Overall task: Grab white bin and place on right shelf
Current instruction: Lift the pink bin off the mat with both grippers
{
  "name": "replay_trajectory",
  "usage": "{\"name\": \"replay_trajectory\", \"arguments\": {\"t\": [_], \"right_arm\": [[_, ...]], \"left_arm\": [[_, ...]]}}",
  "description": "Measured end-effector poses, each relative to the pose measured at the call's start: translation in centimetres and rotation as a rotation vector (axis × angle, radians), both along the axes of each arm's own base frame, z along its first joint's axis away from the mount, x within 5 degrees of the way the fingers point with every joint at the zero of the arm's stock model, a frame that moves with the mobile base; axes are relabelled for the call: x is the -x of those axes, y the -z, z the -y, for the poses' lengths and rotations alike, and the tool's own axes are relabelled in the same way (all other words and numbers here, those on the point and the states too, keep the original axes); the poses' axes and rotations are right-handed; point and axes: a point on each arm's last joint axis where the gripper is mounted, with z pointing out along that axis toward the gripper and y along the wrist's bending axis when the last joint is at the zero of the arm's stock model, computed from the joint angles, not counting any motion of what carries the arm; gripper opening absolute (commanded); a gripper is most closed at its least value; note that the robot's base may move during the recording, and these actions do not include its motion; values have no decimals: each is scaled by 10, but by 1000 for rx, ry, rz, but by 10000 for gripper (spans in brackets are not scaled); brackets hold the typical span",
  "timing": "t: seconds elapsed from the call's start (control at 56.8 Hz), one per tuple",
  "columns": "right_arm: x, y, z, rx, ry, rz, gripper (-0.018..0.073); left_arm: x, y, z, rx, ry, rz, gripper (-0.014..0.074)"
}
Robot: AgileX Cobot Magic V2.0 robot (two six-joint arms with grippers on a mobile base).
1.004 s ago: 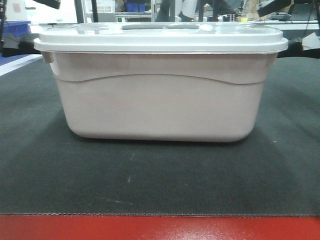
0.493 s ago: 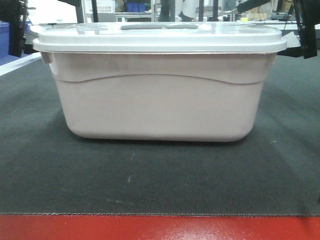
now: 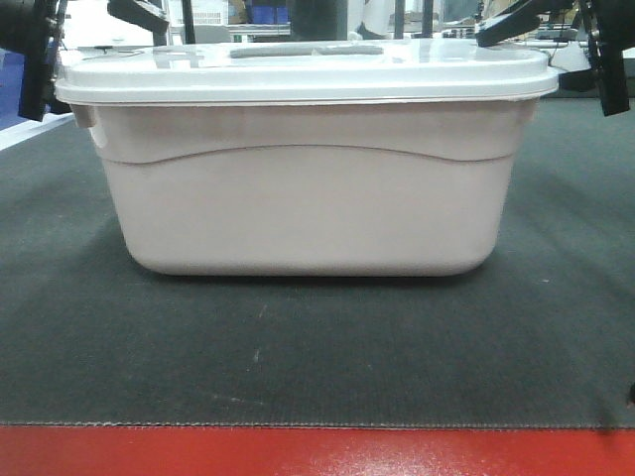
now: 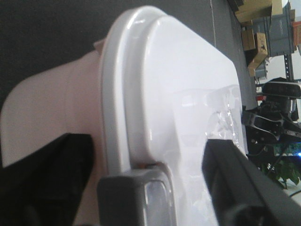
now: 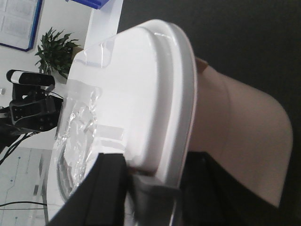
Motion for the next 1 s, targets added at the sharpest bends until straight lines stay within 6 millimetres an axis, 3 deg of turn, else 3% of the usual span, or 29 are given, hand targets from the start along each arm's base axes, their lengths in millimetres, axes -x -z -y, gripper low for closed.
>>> {"name": "replay_trajectory", "arguments": {"t": [0.176,0.37,0.775,1.004], "right_arm": [[0,-1,2,0,13,3,112],[2,-15,5,-2,49,44,87],[9,-54,7,-81,158,146,74],[20,-86,9,-147,222,231,69]], "left_arm": [[-4,-2,0,39,-47,6,64],[-10,-7,-1,135,-105,-6,-132],[-14,-25,4,279,-159,10,-126],[-4,-54,9,340,-165,65,-126]]}}
